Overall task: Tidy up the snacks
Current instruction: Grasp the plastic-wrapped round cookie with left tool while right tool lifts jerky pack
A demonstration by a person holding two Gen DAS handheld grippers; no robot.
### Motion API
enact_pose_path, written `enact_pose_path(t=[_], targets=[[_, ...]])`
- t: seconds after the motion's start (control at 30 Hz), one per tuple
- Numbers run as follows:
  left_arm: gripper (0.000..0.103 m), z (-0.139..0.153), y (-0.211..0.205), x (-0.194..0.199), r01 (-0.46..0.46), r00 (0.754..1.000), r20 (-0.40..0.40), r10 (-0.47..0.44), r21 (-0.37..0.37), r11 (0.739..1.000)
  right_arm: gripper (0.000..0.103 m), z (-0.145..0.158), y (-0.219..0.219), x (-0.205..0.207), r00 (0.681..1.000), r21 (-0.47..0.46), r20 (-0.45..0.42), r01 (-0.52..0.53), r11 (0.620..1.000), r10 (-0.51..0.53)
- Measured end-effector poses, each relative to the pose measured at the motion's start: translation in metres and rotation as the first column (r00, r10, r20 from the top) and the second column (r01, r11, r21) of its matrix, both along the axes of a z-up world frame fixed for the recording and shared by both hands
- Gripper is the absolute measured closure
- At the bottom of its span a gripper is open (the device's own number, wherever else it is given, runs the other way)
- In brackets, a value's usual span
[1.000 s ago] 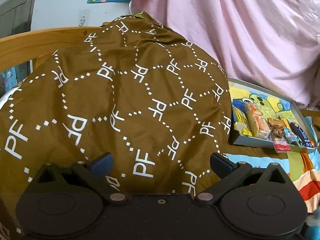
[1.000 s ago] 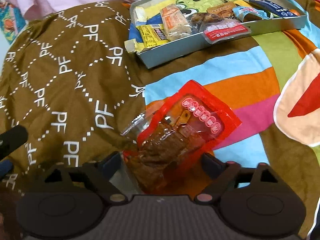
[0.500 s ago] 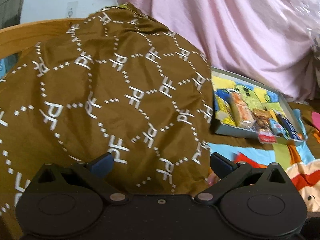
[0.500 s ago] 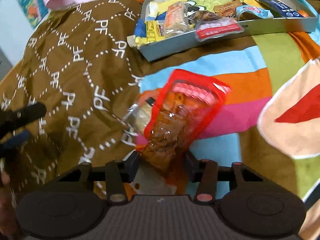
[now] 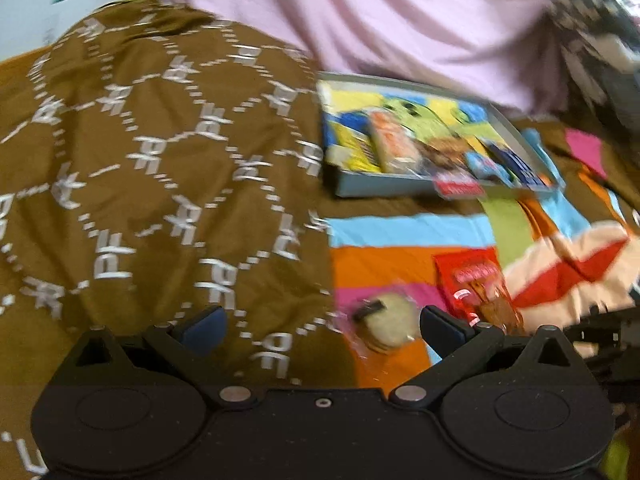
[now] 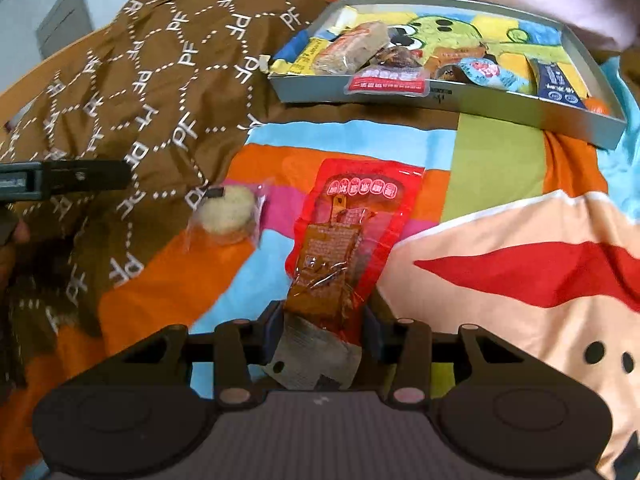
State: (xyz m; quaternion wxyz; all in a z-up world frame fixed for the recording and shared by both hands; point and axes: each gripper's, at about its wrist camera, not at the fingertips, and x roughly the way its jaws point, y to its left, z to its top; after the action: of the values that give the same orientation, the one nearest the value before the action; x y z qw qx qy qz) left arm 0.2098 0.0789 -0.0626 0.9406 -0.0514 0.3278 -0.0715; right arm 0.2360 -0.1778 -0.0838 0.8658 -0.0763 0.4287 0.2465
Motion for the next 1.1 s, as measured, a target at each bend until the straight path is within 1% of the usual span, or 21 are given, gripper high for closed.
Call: enact_pose_path(t=[0.07, 0.13, 0.2, 0.27, 0.37, 0.43, 0.57, 0.63, 0.67, 0.73, 0.83, 0.87, 0.9, 0.93, 0.97, 1.07, 1.1], targets=[[0.001, -0.002, -0.011, 0.002, 0.055, 0.998, 0.000, -0.055, 0.005, 0.998, 0.052, -0.001, -0.009, 0.000, 1.000, 0.009, 0.006, -0.009, 1.000, 0.009], [0.001, -0.005, -0.024, 0.007, 0.100, 0.995, -0.012, -0.100, 0.032, 0.994, 0.052, -0.002, -0.017, -0.001, 1.000, 0.034, 0.002, -0.003, 0.999, 0.003], [0.001, -0.007, -0.036, 0.014, 0.139, 0.990, -0.016, -0.139, 0.078, 0.987, 0.051, -0.002, -0.022, 0.001, 1.000, 0.056, -0.008, 0.003, 0.998, -0.002], [0.001, -0.010, -0.048, 0.021, 0.171, 0.985, -0.023, -0.169, 0.131, 0.977, 0.047, -0.001, -0.024, 0.006, 1.000, 0.053, -0.023, -0.004, 0.999, 0.005], [0.001, -0.014, -0.062, 0.032, 0.238, 0.971, -0.044, -0.234, 0.201, 0.950, 0.043, -0.003, -0.025, 0.013, 0.999, 0.065, -0.054, -0.004, 0.998, 0.007], [0.001, -0.015, -0.069, 0.040, 0.293, 0.956, -0.061, -0.287, 0.239, 0.926, 0.040, -0.006, -0.026, 0.016, 0.998, 0.084, -0.069, 0.001, 0.996, 0.004], [0.001, -0.021, -0.080, 0.052, 0.391, 0.920, -0.114, -0.375, 0.337, 0.856, 0.033, -0.009, -0.025, 0.020, 0.998, 0.107, -0.068, -0.005, 0.994, 0.012], [0.001, -0.028, -0.085, 0.057, 0.409, 0.912, -0.140, -0.385, 0.393, 0.824, 0.031, -0.011, -0.020, 0.020, 0.999, 0.085, -0.046, -0.012, 0.996, 0.016], [0.001, -0.031, -0.087, 0.060, 0.414, 0.909, -0.151, -0.387, 0.407, 0.814, 0.029, -0.011, -0.017, 0.020, 0.999, 0.071, -0.032, -0.018, 0.997, 0.020], [0.001, -0.036, -0.090, 0.063, 0.441, 0.896, -0.170, -0.409, 0.426, 0.790, 0.026, -0.013, -0.012, 0.020, 1.000, 0.053, -0.004, -0.022, 0.998, 0.022], [0.001, -0.044, -0.101, 0.064, 0.498, 0.864, -0.201, -0.462, 0.482, 0.721, 0.022, -0.016, -0.006, 0.024, 1.000, 0.045, 0.016, -0.007, 0.999, 0.006], [0.001, -0.046, -0.103, 0.065, 0.513, 0.854, -0.212, -0.475, 0.494, 0.702, 0.022, -0.018, -0.005, 0.026, 1.000, 0.040, 0.021, 0.000, 0.999, -0.001], [0.001, -0.049, -0.105, 0.065, 0.518, 0.850, -0.214, -0.481, 0.501, 0.693, 0.022, -0.019, -0.005, 0.027, 1.000, 0.035, 0.026, 0.007, 0.999, -0.008], [0.001, -0.051, -0.106, 0.066, 0.518, 0.850, -0.210, -0.483, 0.502, 0.693, 0.022, -0.020, -0.005, 0.029, 0.999, 0.029, 0.028, 0.016, 0.999, -0.017], [0.001, -0.053, -0.107, 0.066, 0.513, 0.853, -0.205, -0.480, 0.497, 0.700, 0.022, -0.021, -0.005, 0.029, 0.999, 0.026, 0.028, 0.019, 0.999, -0.020], [0.001, -0.055, -0.103, 0.070, 0.498, 0.865, -0.210, -0.455, 0.460, 0.735, 0.024, -0.020, -0.006, 0.030, 0.999, 0.020, 0.030, 0.021, 1.000, -0.022], [0.001, -0.055, -0.102, 0.071, 0.496, 0.867, -0.215, -0.449, 0.450, 0.743, 0.025, -0.020, -0.007, 0.030, 0.999, 0.018, 0.033, 0.022, 1.000, -0.023]])
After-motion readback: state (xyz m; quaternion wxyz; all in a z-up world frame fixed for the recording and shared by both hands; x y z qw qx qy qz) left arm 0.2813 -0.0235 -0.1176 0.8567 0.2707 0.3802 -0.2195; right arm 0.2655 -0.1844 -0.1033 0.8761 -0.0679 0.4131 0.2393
